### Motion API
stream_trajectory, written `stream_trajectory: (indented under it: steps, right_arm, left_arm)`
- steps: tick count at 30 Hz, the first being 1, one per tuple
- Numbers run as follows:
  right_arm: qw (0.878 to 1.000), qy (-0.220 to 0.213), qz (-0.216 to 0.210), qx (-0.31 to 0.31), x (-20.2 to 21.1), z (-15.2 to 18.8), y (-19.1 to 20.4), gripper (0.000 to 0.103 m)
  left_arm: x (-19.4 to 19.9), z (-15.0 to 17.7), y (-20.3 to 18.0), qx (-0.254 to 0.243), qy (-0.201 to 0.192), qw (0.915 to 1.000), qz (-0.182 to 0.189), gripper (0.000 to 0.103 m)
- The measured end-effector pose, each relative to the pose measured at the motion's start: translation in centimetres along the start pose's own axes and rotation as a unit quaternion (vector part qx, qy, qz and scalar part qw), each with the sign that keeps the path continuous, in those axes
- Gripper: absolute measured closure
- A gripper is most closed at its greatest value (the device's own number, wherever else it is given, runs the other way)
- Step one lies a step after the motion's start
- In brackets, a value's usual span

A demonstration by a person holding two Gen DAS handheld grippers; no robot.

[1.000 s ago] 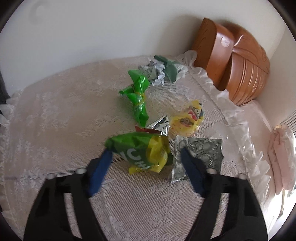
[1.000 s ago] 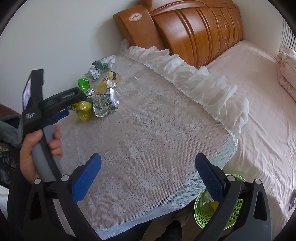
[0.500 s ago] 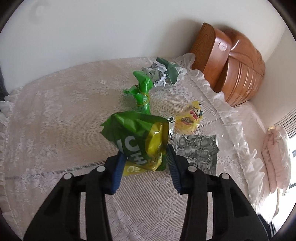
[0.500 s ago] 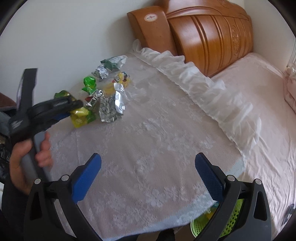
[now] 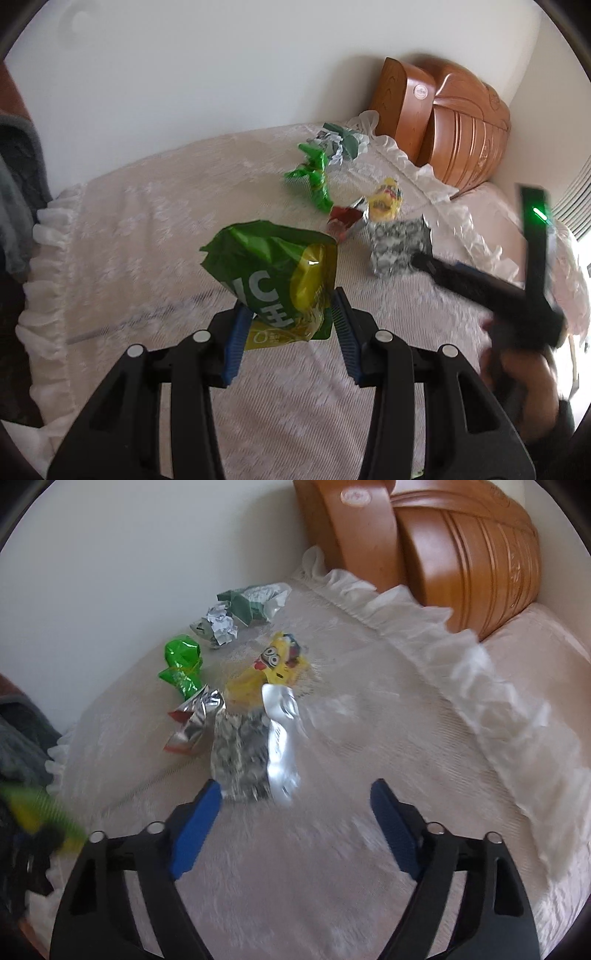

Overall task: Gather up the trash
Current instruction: 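Lift the green wrapper with left tool while right tool grasps the silver blister pack, then carry both items over the green wastebasket and open both tools to drop them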

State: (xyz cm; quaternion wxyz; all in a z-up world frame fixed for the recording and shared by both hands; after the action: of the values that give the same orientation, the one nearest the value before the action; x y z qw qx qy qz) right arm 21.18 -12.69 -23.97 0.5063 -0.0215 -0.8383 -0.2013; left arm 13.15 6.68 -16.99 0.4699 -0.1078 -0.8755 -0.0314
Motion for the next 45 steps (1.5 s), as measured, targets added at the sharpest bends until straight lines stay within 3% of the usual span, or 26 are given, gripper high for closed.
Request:
stream_trajectory:
  steps: [2, 9, 19, 24, 29, 37, 45]
  right_arm:
    - [1.0, 0.01, -0.003, -0.015, -1.3, -0.2, 0.2, 0.035]
    - [0.997, 0.032, -0.001, -0.066, -3.3, 0.2, 0.8, 0.086]
    - [0.996, 0.016, -0.01, -0.083, 0.0, 2.1, -0.5, 0.088]
    - [0.996, -0.008, -0.007, -0.093, 4.8, 4.3, -2.5, 0.088]
    - [0.994, -0.041, 0.033, -0.092, 11.6, 7.7, -6.5, 0.088]
    - [0.98, -0.081, 0.102, -0.151, 21.4, 14.1, -14.7, 0.088]
    - [0.964, -0.109, 0.129, -0.207, 25.4, 16.8, -19.6, 0.088]
  left_arm:
    - [0.5, 0.7, 0.3, 0.004, 0.003, 1.0, 0.005, 0.06]
    - [1.2, 1.8, 0.7, -0.006, 0.003, 0.9999, 0.014, 0.06]
    - [2.3, 1.9, -1.2, -0.052, -0.004, 0.9979, 0.039, 0.06]
    - [3.3, 2.5, -3.8, -0.09, -0.009, 0.994, 0.061, 0.06]
    - [4.0, 3.3, -7.9, -0.131, -0.008, 0.9868, 0.095, 0.06]
    - [5.5, 4.9, -16.7, -0.216, -0.007, 0.9637, 0.158, 0.06]
    - [7.4, 6.0, -24.5, -0.287, -0.015, 0.9354, 0.206, 0.06]
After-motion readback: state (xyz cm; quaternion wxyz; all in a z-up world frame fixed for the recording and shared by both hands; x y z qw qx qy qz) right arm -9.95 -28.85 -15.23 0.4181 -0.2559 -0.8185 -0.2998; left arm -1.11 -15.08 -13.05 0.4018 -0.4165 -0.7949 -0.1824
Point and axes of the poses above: each gripper's, at about its wrist camera, not at the fingertips, and x roughly against the way its jaws point, y to its left, z to its underside, the point moved 9 cm from there along -x, roughly the way its jaws point, and after that the axes turned 11 degrees about -x, right-handed, at the moved point
